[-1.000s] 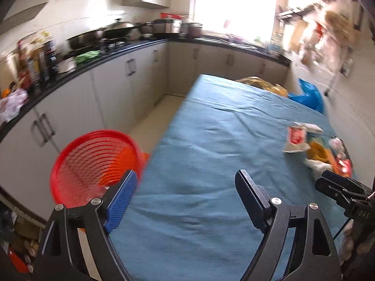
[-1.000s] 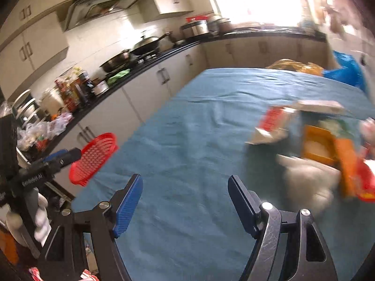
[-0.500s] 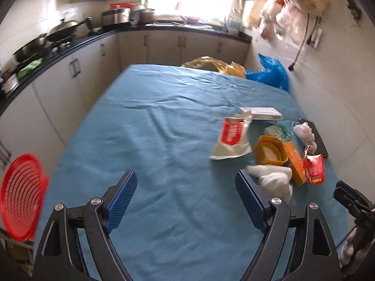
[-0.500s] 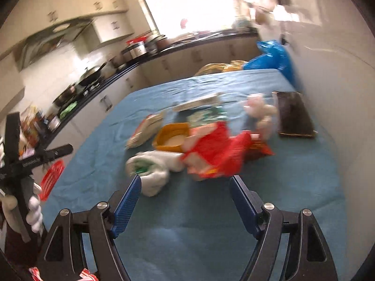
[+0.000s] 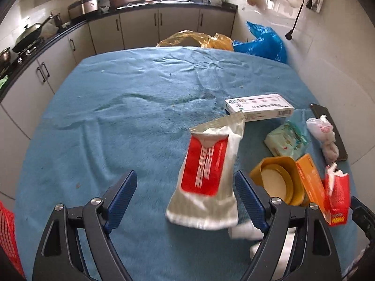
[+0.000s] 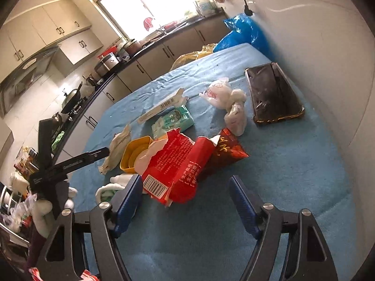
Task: Collect trash
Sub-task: 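Grasp the red snack bag with the right gripper while the left grasps the striped bag, then carry both bags to the red basket and open both grippers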
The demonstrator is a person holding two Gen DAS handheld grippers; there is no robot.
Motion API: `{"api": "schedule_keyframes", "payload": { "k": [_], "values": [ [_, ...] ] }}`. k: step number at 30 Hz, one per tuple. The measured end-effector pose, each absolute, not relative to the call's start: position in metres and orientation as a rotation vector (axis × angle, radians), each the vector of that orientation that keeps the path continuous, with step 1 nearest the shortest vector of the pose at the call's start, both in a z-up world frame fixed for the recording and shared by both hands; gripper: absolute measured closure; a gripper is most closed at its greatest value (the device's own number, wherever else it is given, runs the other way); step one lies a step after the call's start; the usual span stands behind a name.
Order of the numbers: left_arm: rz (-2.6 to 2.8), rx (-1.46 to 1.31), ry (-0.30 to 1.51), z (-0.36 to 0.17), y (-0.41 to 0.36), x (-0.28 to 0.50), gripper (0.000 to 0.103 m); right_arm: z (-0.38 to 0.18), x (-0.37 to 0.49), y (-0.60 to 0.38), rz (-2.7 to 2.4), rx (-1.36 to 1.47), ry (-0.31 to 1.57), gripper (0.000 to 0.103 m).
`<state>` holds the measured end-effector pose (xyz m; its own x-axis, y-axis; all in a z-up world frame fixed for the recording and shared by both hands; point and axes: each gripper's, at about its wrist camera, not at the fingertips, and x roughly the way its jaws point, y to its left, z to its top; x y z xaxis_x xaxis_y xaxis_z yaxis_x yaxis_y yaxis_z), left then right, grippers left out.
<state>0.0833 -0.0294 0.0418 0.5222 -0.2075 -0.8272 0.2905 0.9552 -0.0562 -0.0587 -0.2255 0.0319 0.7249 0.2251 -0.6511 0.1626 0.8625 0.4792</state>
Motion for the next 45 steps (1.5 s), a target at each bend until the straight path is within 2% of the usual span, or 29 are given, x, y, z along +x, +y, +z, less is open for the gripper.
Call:
{"api": "schedule_keyframes", "payload": {
  "k": [2, 6, 8, 9, 10, 11, 12, 27, 35, 45],
  "values": [
    [-0.308, 0.095, 0.999, 0.034, -0.033, 0.093, 0.019, 0.029, -0.053, -0.223, 0.028, 0.548, 0.785, 0.027],
    [-0.306, 0.109, 1.037, 0.018, -0.041, 0.105, 0.019, 0.023, -0.047, -0.221, 0.018, 0.567, 0.802, 0.041],
    [-0.299, 0.114, 1.061, 0.012, -0.043, 0.106, 0.019, 0.020, -0.046, -0.220, 0.016, 0.578, 0.805, 0.055],
    [-0.288, 0.117, 1.061, 0.011, -0.043, 0.105, 0.025, 0.019, -0.046, -0.221, 0.018, 0.584, 0.807, 0.070],
    [-0.268, 0.122, 1.054, 0.012, -0.042, 0.103, 0.033, 0.018, -0.046, -0.221, 0.023, 0.593, 0.810, 0.077],
    [-0.250, 0.132, 1.046, 0.015, -0.041, 0.099, 0.059, 0.018, -0.047, -0.221, 0.023, 0.601, 0.805, 0.078],
    [-0.242, 0.135, 1.048, 0.018, -0.038, 0.097, 0.060, 0.019, -0.049, -0.221, 0.019, 0.601, 0.799, 0.078],
    [-0.221, 0.059, 0.891, 0.090, 0.026, 0.002, 0.060, 0.056, -0.094, -0.210, 0.036, 0.601, 0.676, 0.079],
    [-0.136, 0.073, 0.816, 0.105, 0.059, -0.064, 0.060, 0.069, -0.106, -0.171, 0.105, 0.553, 0.672, 0.079],
    [-0.039, 0.067, 0.779, 0.111, 0.104, -0.108, 0.060, 0.074, -0.112, -0.119, 0.187, 0.486, 0.692, 0.079]
  ]
}}
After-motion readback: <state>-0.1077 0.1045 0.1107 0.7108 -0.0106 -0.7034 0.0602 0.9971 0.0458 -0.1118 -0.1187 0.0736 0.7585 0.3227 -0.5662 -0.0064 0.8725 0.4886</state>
